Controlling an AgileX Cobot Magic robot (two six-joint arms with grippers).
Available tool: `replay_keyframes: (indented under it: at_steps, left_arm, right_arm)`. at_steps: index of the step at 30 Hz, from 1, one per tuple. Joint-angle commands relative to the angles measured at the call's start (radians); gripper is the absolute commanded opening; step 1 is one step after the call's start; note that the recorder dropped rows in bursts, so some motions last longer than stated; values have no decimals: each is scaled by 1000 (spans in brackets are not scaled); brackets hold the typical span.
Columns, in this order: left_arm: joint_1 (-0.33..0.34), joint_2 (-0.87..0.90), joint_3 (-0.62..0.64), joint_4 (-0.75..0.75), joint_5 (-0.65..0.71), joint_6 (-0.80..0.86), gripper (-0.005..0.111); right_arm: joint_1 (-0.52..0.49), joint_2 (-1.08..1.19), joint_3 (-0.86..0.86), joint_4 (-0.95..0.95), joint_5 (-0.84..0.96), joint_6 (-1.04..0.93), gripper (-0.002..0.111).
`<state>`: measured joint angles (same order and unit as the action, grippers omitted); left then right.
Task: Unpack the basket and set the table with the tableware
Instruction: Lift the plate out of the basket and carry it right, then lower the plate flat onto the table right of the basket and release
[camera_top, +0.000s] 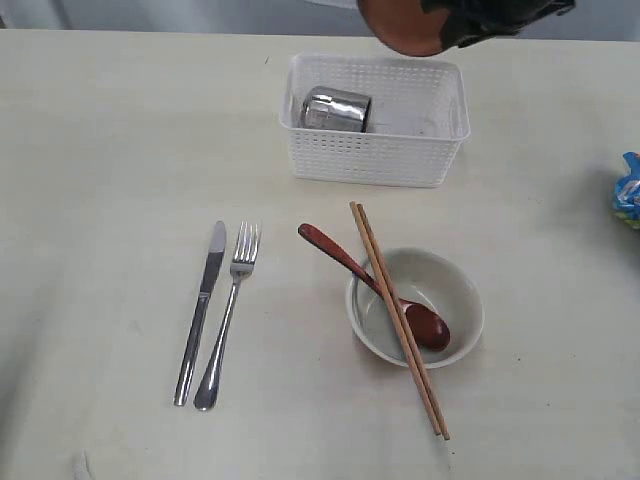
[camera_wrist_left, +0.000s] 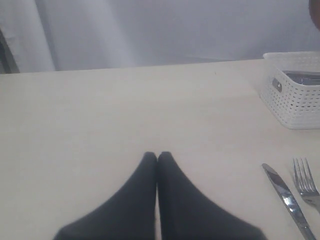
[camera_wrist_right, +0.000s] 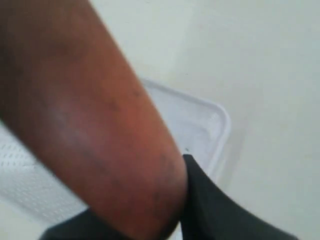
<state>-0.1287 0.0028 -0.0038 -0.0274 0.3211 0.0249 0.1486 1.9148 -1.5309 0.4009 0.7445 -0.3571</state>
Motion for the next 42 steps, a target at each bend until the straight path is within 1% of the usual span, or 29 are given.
replay_keyframes:
  at_steps: [1, 6, 10, 15, 19, 23, 27, 35, 39, 42]
  left_arm:
    - [3, -3, 4, 5, -2, 4, 0]
    - [3, -3, 4, 5, -2, 4, 0]
    - [3, -3, 4, 5, -2, 4, 0]
    - [3, -3, 4, 5, -2, 4, 0]
    - [3, -3, 4, 5, -2, 4, 0]
    - [3, -3, 4, 5, -2, 4, 0]
    - [3, -3, 4, 5, -2, 4, 0]
    - [3, -3, 4, 5, -2, 4, 0]
    - [3, -3, 4, 5, -2, 4, 0]
    - [3, -3, 4, 5, -2, 4, 0]
  right_arm:
    - [-135, -53, -4, -11, 148, 35, 0]
    - [-263, -76, -4, -11, 329, 70, 0]
    - [-323, -72, 8, -47, 468, 123, 0]
    - [-338, -70, 112, -70, 470, 136, 0]
    - [-333, -62, 208, -63, 381, 156, 0]
    - [-313, -29, 243, -13, 336, 146, 0]
    - [-264, 19, 241, 50, 307, 100, 0]
    - [-119, 128, 224, 232, 202, 21, 0]
    - [-55, 172, 141, 234, 273, 9, 0]
    - [-52, 172, 91, 232, 297, 36, 0]
